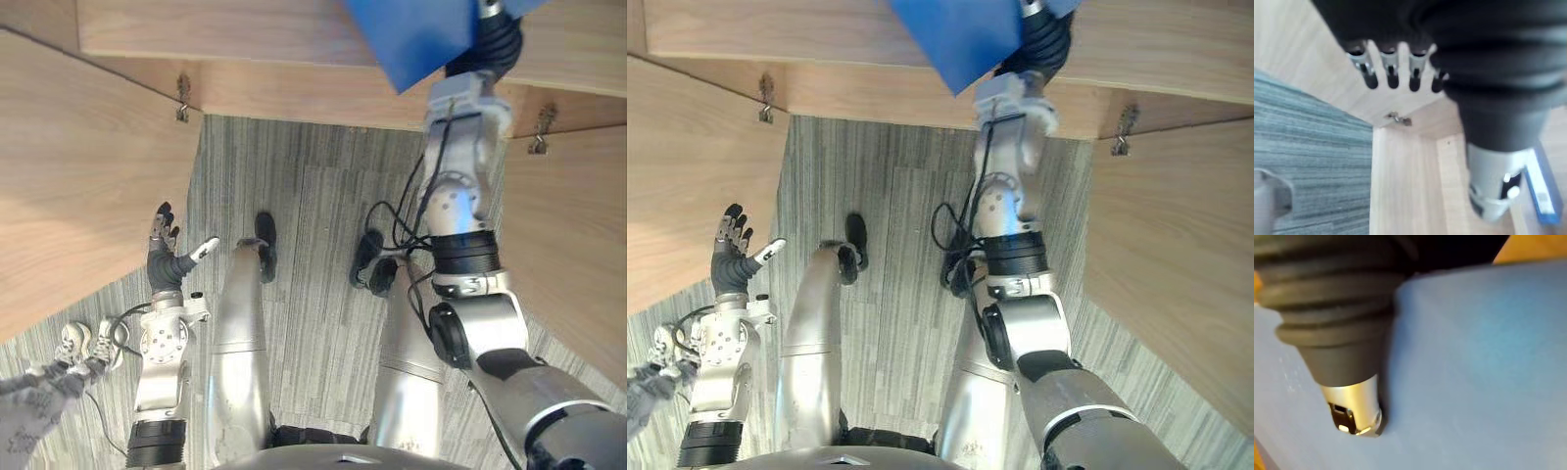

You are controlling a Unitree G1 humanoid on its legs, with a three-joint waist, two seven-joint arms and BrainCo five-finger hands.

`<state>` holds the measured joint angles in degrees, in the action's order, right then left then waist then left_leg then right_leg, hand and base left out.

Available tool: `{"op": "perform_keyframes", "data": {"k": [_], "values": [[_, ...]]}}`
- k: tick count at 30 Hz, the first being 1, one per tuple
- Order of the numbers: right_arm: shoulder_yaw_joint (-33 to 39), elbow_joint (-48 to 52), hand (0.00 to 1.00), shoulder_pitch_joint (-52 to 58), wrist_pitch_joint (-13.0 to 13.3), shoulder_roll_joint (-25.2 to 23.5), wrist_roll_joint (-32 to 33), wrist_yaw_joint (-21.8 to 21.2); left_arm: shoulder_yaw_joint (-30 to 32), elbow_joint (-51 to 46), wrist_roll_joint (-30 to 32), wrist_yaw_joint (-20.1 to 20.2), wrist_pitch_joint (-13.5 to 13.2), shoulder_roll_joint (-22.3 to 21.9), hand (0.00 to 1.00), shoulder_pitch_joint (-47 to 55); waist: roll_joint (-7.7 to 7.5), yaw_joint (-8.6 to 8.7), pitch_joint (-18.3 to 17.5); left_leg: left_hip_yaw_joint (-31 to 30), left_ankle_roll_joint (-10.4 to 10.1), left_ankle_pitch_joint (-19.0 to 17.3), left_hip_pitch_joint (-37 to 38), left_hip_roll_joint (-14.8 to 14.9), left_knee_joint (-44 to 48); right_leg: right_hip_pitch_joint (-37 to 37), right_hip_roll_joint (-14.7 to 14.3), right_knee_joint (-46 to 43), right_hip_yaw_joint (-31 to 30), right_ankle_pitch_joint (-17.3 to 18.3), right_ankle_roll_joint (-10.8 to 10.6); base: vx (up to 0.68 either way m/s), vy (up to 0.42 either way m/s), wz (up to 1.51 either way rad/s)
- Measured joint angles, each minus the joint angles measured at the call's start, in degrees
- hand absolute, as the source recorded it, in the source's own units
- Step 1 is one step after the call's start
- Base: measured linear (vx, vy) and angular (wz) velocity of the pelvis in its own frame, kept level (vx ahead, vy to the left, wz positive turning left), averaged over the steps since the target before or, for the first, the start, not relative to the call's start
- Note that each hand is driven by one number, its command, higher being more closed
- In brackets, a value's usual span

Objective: Walk over to the cabinet, pick up the folder, carry it to the office cabinet, place the folder inside the office cabinet, then close the office cabinet door

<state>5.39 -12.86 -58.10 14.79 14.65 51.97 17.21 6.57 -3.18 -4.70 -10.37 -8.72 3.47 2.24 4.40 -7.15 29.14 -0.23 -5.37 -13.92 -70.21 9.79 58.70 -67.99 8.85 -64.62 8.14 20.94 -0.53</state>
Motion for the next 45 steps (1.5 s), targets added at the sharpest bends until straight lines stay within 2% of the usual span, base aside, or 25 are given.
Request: {"op": "perform_keyframes", "data": {"k": [2,8,15,16,17,24,37,41,45], "values": [[1.8,-2.8,1.0,-2.7,0.5,1.3,3.7,0.6,-0.1,1.8,-0.4,0.0,-0.1,0.0,0.0,0.1,0.0,-0.11,0.0,-0.6,0.0,0.5,-0.6,-0.3,-0.2,-0.2,0.2,0.0,0.6,0.1,0.1,-0.04,-0.028,0.16],[8.4,-7.9,1.0,-10.9,6.5,6.5,14.7,1.9,-3.3,6.6,-2.0,0.1,-0.1,0.0,0.0,0.0,0.0,-0.45,0.0,-1.8,-0.2,3.4,-4.5,-2.2,-2.2,-4.0,2.0,-0.9,2.0,0.0,0.6,-0.05,-0.017,0.23],[9.5,-8.8,1.0,-12.6,8.0,9.4,18.0,4.8,-4.6,8.3,-2.0,0.3,-0.3,0.0,0.0,-0.1,0.01,-0.8,-0.1,-3.2,-0.6,5.3,-5.0,-3.1,-4.5,-4.3,3.0,-1.0,3.8,0.3,1.7,-0.03,-0.019,0.16],[9.5,-9.2,0.0,-13.0,8.0,9.7,18.0,4.9,-4.6,8.7,-2.0,0.3,-0.3,0.0,0.0,-0.1,0.01,-0.72,-0.1,-3.2,-0.6,5.5,-5.0,-3.2,-4.8,-4.4,3.0,-1.0,3.8,0.3,1.7,-0.04,-0.009,0.16],[9.3,-12.5,0.0,-15.1,7.9,12.9,18.1,4.9,-4.7,9.0,-2.0,0.4,-0.4,0.0,0.0,-0.1,0.02,-0.78,-0.1,-3.4,-0.6,6.3,-5.2,-3.3,-5.9,-4.6,3.2,-0.6,4.5,0.2,2.0,-0.03,-0.001,0.15],[7.8,-15.9,0.0,-17.3,6.6,18.5,20.3,5.0,-4.5,9.5,-3.7,0.7,-0.7,0.1,0.0,-0.1,0.02,-0.66,-0.5,-4.0,-0.8,7.9,-5.8,-3.4,-8.0,-5.1,3.3,0.4,5.5,-0.2,2.6,-0.01,0.011,0.07],[2.2,-20.7,0.0,-21.1,5.7,21.4,20.2,4.3,-4.6,10.2,-5.0,0.7,-0.5,0.9,0.0,0.0,0.04,-0.14,-0.5,-4.2,-1.2,9.0,-5.2,-2.9,-9.1,-4.5,3.0,1.1,6.3,-0.8,3.7,0.0,0.0,0.0],[0.2,-21.9,0.0,-21.1,3.7,23.0,19.0,3.9,-4.6,10.5,-5.2,0.7,-0.5,1.0,0.0,0.0,0.0,0.28,-0.7,-4.3,-1.1,9.2,-4.6,-2.8,-9.9,-3.8,2.9,1.9,6.7,-1.1,3.9,0.0,0.0,0.0],[-3.7,-22.5,0.0,-21.0,-0.3,25.7,12.5,2.5,-4.6,10.8,-5.2,0.7,-0.4,1.1,0.0,0.0,0.0,1.53,-0.7,-4.2,-1.2,9.3,-4.5,-2.7,-9.9,-3.5,2.8,2.5,6.8,-1.5,3.8,0.0,0.014,-0.03]]}}
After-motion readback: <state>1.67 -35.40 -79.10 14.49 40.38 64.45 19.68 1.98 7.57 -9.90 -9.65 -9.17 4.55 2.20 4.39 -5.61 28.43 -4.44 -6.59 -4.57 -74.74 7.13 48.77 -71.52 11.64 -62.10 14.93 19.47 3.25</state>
